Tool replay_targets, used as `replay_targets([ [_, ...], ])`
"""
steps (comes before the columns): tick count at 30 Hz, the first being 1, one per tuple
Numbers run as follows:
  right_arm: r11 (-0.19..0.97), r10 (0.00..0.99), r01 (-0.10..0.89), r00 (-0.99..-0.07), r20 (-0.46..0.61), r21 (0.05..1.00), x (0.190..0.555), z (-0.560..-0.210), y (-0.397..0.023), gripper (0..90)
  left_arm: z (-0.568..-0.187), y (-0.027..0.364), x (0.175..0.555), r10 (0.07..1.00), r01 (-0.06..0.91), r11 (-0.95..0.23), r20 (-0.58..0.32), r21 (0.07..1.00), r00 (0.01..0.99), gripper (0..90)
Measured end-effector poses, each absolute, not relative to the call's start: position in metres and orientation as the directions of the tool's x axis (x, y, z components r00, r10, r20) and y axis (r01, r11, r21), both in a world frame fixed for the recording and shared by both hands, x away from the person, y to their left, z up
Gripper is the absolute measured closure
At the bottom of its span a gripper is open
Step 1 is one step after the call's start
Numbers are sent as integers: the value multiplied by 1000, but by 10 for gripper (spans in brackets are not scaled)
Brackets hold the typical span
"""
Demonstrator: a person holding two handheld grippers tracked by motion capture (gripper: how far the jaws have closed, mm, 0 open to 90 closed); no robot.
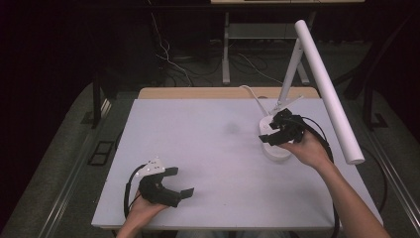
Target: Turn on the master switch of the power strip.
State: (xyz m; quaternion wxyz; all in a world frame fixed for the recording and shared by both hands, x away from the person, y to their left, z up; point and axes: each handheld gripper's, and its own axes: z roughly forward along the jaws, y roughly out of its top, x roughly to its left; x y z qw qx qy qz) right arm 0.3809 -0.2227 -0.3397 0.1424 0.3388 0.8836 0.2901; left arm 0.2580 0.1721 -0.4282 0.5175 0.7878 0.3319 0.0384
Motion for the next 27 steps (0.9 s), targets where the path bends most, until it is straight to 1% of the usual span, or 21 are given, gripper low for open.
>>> replay_targets([
  [3,608,681,524,-730,-52,597,385,-339,-220,437,-428,173,258,563,486,-242,-286,840,775,0],
  [4,608,681,524,-730,-52,597,385,-339,-220,437,-428,173,258,563,486,-244,-286,839,775,0],
  [5,617,677,519,-733,-63,591,388,-338,-218,464,-427,173,258,563,483,-242,-284,841,776,0],
  [6,617,677,519,-733,-63,591,388,-338,-218,464,-427,173,258,563,483,-242,-284,841,776,0],
  [10,628,686,532,-723,-82,568,395,-339,-212,569,-427,174,258,565,483,-238,-284,843,775,0],
  [15,638,694,536,-711,-111,553,403,-340,-208,672,-427,173,258,565,484,-239,-285,842,774,0],
  [22,637,710,542,-689,-143,548,413,-341,-206,781,-427,174,258,564,482,-239,-283,843,776,0],
  [27,631,722,547,-673,-158,550,419,-344,-206,884,-427,174,258,564,481,-239,-283,844,776,0],
])
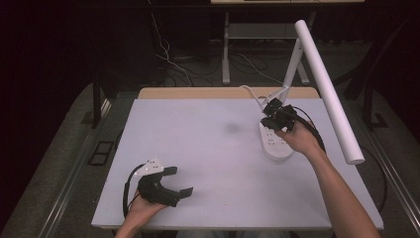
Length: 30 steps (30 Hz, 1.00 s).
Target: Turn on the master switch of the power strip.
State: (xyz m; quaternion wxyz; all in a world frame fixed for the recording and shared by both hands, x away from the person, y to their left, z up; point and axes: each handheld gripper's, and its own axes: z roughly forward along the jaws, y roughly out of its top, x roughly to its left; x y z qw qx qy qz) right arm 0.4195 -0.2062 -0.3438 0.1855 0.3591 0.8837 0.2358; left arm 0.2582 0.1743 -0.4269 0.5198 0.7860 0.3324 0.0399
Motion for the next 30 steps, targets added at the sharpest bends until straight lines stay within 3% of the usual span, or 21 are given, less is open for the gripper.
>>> replay_targets([
  [30,597,772,610,-612,-168,520,459,-371,-212,892,-427,176,259,577,477,-242,-270,845,771,0],
])
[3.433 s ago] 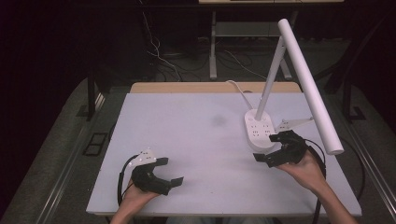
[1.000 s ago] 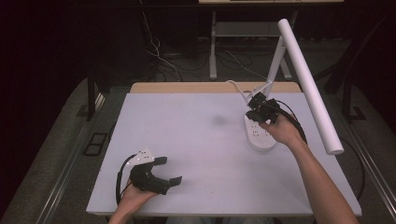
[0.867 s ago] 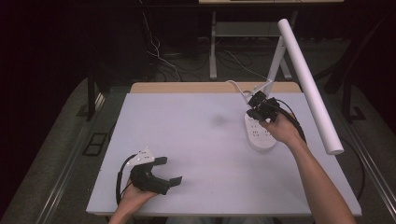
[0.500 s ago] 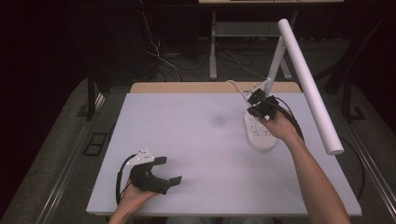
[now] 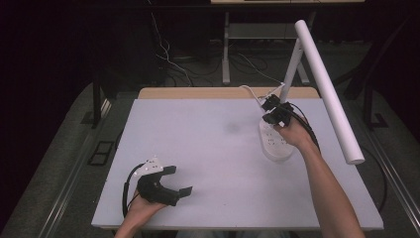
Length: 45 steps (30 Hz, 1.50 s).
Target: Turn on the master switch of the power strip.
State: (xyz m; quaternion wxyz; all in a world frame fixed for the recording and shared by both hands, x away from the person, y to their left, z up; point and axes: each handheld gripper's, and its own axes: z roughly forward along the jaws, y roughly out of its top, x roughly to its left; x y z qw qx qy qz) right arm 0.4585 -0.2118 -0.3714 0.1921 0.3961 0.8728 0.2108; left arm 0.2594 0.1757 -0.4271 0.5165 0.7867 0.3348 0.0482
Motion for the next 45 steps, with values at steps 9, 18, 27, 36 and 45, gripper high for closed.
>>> replay_targets([
  [9,601,773,620,-612,-169,504,467,-384,-207,892,-427,174,260,570,473,-253,-265,844,777,0],
  [18,604,778,636,-602,-181,480,471,-393,-203,892,-427,174,260,570,473,-253,-265,844,778,0],
  [27,611,779,652,-594,-198,449,471,-399,-200,894,-428,173,260,568,473,-257,-264,843,779,0],
  [36,618,779,657,-586,-223,431,470,-400,-198,896,-428,173,259,567,473,-256,-265,843,780,0],
  [45,623,779,662,-575,-252,415,469,-402,-193,898,-428,172,259,561,470,-268,-261,841,786,0],
])
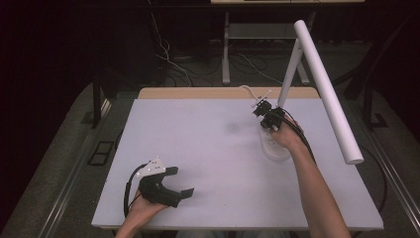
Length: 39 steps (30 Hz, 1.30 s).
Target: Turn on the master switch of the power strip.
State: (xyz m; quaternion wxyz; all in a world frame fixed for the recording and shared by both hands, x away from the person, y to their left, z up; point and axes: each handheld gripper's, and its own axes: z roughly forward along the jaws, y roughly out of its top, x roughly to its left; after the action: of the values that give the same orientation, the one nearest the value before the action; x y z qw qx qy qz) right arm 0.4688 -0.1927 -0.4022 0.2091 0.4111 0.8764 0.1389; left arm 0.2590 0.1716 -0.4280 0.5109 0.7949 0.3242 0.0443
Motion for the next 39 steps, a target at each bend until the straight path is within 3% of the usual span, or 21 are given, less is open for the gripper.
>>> replay_targets([
  [39,607,793,675,-542,-277,419,469,-401,-190,898,-428,175,260,564,472,-258,-265,843,782,0],
])
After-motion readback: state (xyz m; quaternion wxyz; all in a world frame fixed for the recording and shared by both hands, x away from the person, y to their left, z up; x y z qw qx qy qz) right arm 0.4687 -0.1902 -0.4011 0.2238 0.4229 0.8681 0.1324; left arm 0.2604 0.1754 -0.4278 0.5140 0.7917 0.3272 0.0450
